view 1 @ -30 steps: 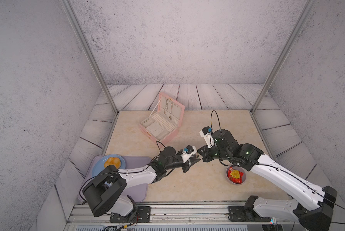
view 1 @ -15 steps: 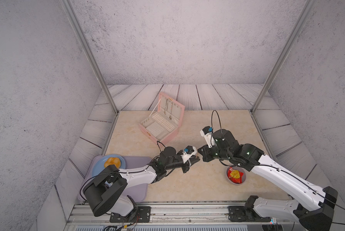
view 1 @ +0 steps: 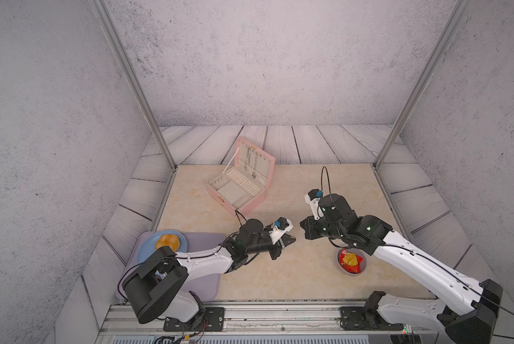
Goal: Put jewelry chain into jewelry box
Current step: Pick up the necklace from the center of the board.
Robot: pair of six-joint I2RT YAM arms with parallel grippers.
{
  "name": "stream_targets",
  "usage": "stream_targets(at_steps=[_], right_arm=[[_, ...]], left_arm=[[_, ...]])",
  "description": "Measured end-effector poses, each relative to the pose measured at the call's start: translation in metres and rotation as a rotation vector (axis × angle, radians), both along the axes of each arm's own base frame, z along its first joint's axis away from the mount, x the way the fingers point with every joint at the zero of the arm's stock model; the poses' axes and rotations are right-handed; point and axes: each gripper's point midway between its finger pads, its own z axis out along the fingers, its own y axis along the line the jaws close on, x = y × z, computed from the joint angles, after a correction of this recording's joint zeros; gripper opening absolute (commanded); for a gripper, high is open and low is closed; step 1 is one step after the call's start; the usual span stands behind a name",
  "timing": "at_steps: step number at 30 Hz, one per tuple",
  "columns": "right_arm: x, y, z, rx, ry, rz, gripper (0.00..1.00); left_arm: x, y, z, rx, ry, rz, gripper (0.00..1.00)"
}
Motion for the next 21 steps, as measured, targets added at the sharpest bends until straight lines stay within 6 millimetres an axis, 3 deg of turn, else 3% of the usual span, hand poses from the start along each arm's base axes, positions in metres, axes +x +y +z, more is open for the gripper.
stream_targets(at_steps=[8, 14, 21], right_arm=[[-0.001, -0.010, -0.060, 0.010, 0.118, -0.018, 0.00], [-0.002, 0.001, -0.082, 0.065, 0.167, 0.024, 0.01], [-0.008, -0.004, -0.115, 0.102, 0.184, 0.054, 0.29]], left_arm=[[-0.001, 0.011, -0.005, 0.129, 0.134, 0.055, 0.00], [-0.004, 0.015, -0.008, 0.215, 0.228, 0.062, 0.00], [-0.006, 0.013, -0.018, 0.309, 0.333, 0.060, 0.00]])
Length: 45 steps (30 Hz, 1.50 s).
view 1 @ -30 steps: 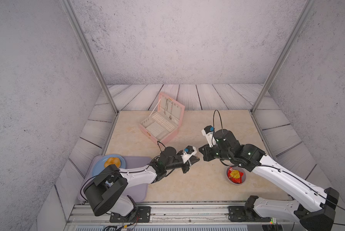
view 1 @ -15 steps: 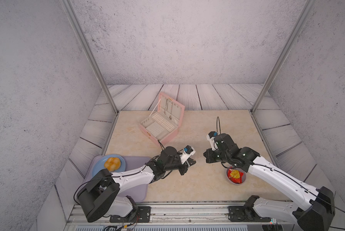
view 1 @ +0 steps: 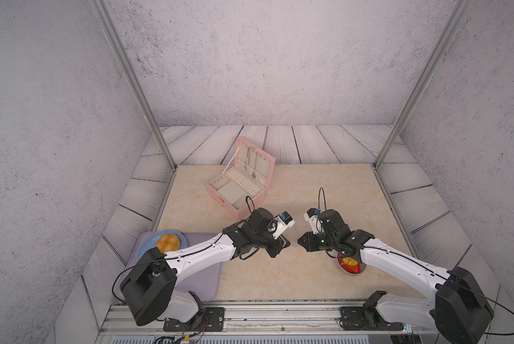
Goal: Put jewelry chain into jewelry box
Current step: Pick up the necklace from the center of the board.
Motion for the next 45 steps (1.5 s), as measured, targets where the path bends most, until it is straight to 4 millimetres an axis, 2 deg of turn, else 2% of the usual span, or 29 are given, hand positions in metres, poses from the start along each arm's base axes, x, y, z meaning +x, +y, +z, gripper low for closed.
stream_targets(at_steps=[4, 11, 21, 32, 45], right_arm=[[-0.004, -0.005, -0.009, 0.018, -0.027, 0.014, 0.39], [-0.019, 0.005, 0.002, 0.149, -0.192, 0.149, 0.43], [-0.053, 0.014, 0.009, 0.292, -0.463, 0.360, 0.48], [-0.057, 0.022, 0.043, 0.376, -0.673, 0.422, 0.49], [-0.063, 0.026, 0.056, 0.423, -0.728, 0.458, 0.47]], left_arm=[[-0.002, -0.001, -0.002, 0.035, 0.056, -0.001, 0.00], [-0.009, 0.001, -0.007, 0.086, 0.148, -0.007, 0.00], [-0.026, -0.007, 0.011, 0.043, 0.236, -0.079, 0.00], [-0.041, -0.017, 0.032, -0.036, 0.309, -0.158, 0.00], [-0.050, -0.025, 0.050, -0.118, 0.374, -0.200, 0.00]])
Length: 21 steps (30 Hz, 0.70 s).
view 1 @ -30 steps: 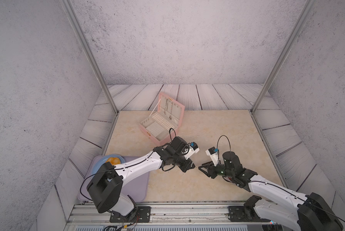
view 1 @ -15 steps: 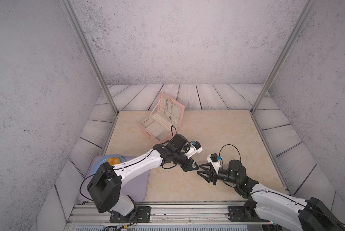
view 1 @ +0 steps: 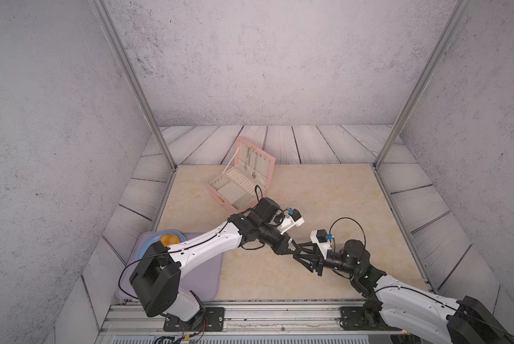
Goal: Put jewelry chain into jewelry box
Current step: Pick up the necklace from the center of the board.
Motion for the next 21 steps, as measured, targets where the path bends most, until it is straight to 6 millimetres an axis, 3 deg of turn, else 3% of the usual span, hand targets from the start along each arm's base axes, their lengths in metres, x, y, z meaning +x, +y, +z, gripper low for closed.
stream_targets(at_steps=[11, 18, 21], right_arm=[[-0.001, 0.001, 0.007, 0.016, -0.041, 0.009, 0.31], [0.000, 0.002, 0.009, 0.021, -0.050, 0.006, 0.00], [0.004, 0.000, 0.010, 0.023, -0.053, -0.018, 0.00]], left_arm=[[-0.002, -0.007, 0.012, -0.054, 0.034, -0.008, 0.01], [-0.002, -0.010, 0.017, -0.077, 0.036, -0.011, 0.03], [-0.003, -0.009, 0.017, -0.080, 0.041, -0.013, 0.10]])
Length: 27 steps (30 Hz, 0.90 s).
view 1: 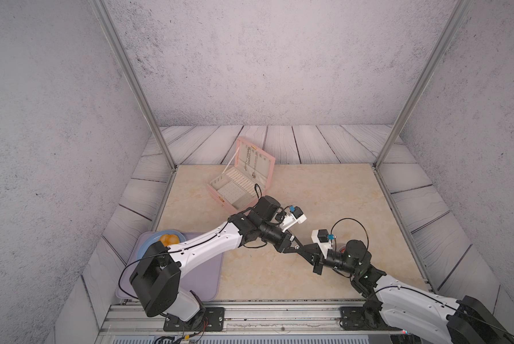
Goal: Put jewelry chain into jewelry box
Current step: Pick up the necklace from the center of the board.
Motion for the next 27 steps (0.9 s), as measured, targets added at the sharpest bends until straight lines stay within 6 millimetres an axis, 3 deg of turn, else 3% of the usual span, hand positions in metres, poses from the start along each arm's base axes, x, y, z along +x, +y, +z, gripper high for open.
stream_targets(at_steps=[4, 7, 14, 21, 27], right_arm=[[0.005, -0.004, 0.002, -0.002, -0.005, -0.047, 0.00], [0.008, -0.009, 0.005, -0.004, -0.010, -0.084, 0.00], [0.010, -0.019, 0.011, -0.016, -0.008, -0.142, 0.00], [0.012, -0.020, 0.012, -0.032, 0.010, -0.153, 0.00], [0.015, -0.022, 0.010, -0.044, 0.029, -0.174, 0.00]], left_arm=[[-0.002, 0.002, -0.002, 0.002, 0.011, 0.004, 0.21], [-0.004, 0.004, -0.004, 0.005, 0.017, 0.005, 0.22], [-0.004, 0.005, -0.010, 0.006, 0.018, 0.006, 0.21], [-0.003, 0.006, -0.013, -0.008, 0.009, 0.014, 0.09], [0.000, 0.010, -0.010, -0.023, -0.018, 0.032, 0.07]])
